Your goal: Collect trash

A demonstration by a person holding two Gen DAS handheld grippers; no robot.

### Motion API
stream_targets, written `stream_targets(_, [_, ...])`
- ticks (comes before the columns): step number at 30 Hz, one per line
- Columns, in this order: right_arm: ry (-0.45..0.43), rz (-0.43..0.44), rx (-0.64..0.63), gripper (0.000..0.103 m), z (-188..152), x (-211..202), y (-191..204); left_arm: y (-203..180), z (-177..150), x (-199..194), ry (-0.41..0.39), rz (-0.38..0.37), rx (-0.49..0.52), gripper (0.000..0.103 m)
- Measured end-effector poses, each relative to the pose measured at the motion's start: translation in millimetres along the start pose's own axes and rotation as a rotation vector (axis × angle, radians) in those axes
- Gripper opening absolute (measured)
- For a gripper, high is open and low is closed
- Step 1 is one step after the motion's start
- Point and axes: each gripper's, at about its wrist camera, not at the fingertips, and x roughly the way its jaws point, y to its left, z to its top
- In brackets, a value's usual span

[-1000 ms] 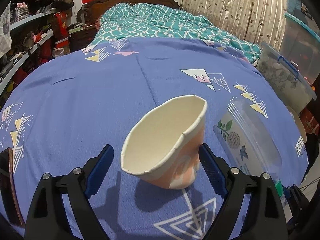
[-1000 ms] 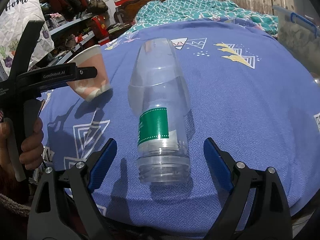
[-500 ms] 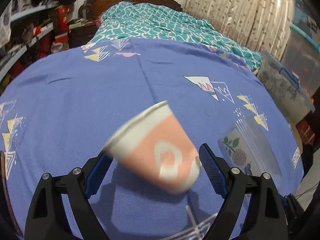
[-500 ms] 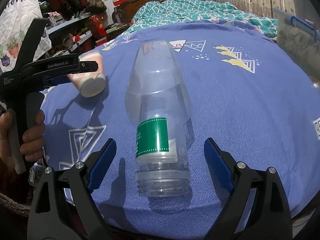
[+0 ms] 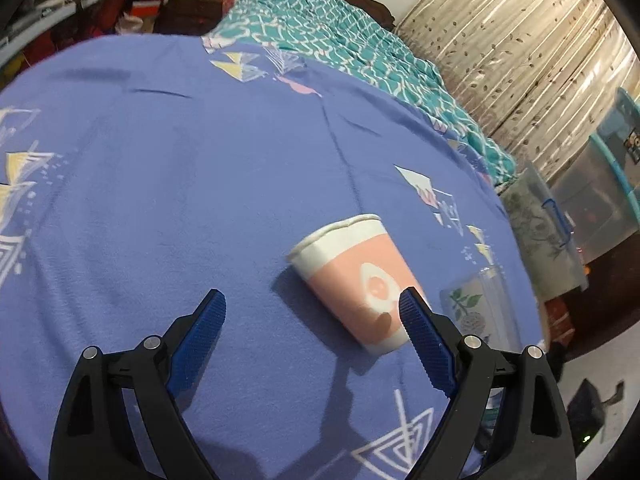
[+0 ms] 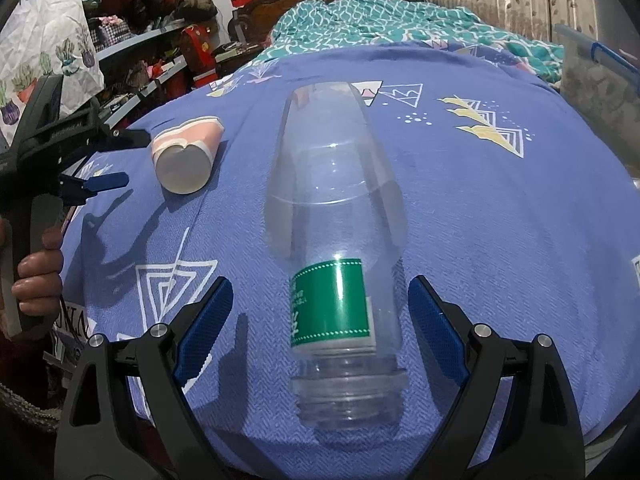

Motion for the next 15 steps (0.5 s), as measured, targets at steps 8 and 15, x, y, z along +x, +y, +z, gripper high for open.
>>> stream_targets(8, [-0.01,-0.018,0.005,0.089,-1.1,-4.4,0.7,-9.2,12.6,36.2,0.086,-0.146,-0.074,0.084])
stream_targets(15, [-0.031,-0.025,0.04,0.042,1.5,-4.9,-8.5,-32.2,15.3,50.9,0.131,-0.211,-0.043,0.028])
